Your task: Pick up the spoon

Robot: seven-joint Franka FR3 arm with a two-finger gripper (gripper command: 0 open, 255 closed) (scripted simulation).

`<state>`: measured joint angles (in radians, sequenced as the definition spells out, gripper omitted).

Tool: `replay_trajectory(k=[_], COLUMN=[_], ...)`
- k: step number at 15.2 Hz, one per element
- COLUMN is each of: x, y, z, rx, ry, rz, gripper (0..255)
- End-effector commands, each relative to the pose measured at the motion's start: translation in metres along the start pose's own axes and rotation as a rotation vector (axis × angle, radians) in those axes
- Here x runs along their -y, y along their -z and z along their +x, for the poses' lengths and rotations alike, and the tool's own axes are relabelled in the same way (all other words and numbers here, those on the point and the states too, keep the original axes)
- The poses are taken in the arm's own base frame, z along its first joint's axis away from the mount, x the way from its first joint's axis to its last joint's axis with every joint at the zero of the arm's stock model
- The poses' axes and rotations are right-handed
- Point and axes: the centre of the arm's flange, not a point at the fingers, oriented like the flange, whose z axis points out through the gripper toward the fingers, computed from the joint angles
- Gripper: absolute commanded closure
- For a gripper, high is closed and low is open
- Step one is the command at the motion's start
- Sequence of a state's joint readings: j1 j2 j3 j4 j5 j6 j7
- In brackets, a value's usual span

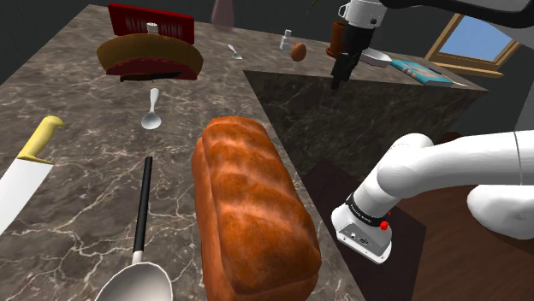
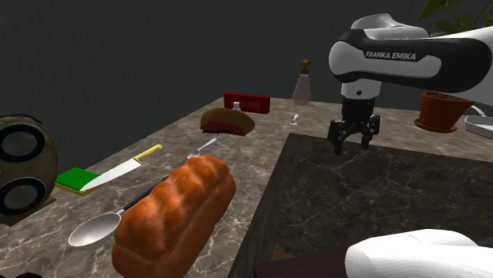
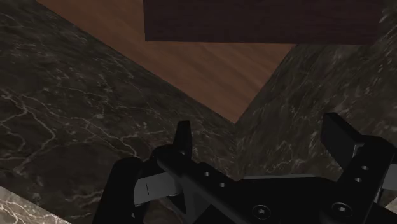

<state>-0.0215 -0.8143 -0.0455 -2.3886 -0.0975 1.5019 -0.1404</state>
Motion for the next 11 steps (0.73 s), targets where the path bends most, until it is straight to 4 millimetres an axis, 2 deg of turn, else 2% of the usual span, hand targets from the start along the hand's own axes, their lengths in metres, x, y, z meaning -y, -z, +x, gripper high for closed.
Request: replay_trajectory(k=[1,11], x=[0.000,0.108], y=[0.000,-0.010], z=[0.000,0.057], rx=[0.000,0.007], ry=[0.000,-0.148], rz=[0.000,0.066], gripper=[0,0])
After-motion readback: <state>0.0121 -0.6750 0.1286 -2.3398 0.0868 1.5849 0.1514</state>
